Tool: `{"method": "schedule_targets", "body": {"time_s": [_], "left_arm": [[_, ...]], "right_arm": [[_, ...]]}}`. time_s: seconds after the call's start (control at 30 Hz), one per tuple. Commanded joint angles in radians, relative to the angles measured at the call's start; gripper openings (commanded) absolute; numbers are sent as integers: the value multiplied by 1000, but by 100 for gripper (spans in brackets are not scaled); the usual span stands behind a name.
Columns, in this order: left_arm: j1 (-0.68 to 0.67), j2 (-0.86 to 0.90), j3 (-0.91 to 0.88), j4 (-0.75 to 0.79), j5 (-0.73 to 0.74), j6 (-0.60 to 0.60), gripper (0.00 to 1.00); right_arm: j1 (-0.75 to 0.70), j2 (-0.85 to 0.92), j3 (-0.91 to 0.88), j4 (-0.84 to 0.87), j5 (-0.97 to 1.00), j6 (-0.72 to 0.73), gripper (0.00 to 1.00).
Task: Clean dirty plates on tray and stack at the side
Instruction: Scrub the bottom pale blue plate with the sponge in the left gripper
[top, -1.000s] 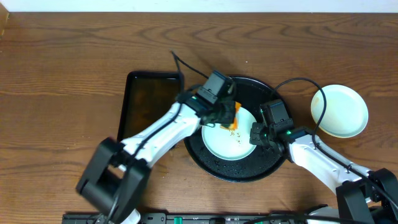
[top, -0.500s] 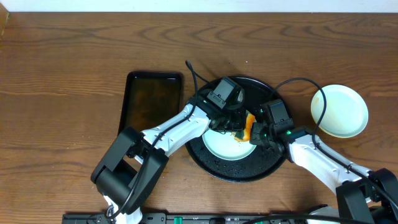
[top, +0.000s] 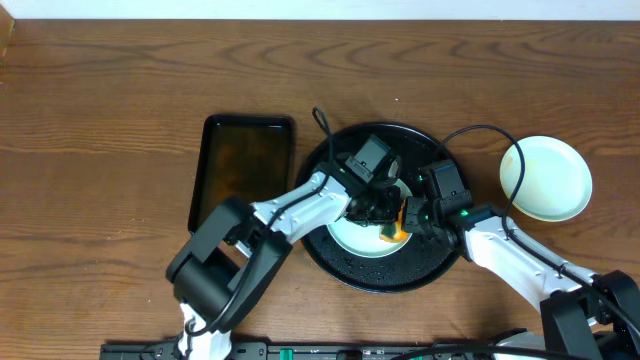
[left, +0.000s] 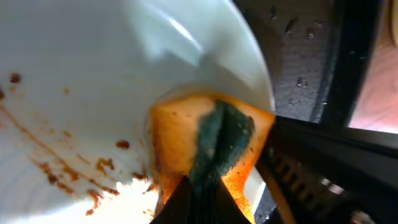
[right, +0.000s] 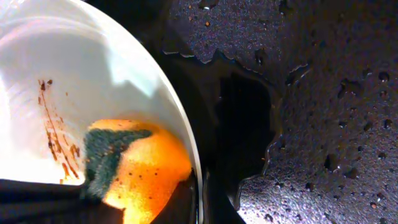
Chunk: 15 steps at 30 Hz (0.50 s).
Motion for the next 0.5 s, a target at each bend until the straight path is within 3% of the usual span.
{"method": "schedule_targets", "body": {"time_s": [0.0,0.2,0.47], "left_arm": [[16,23,-13,-34,-114,43,8],[102,22,-13,-57,-361,87,8],[183,-43,-11,-108,-386,176,7]], "right_arm": [[7,22,-1,-13,9,11,1],[7,22,-1,-25,9,11,1],[6,22,-1,-29,11,11,1]]}}
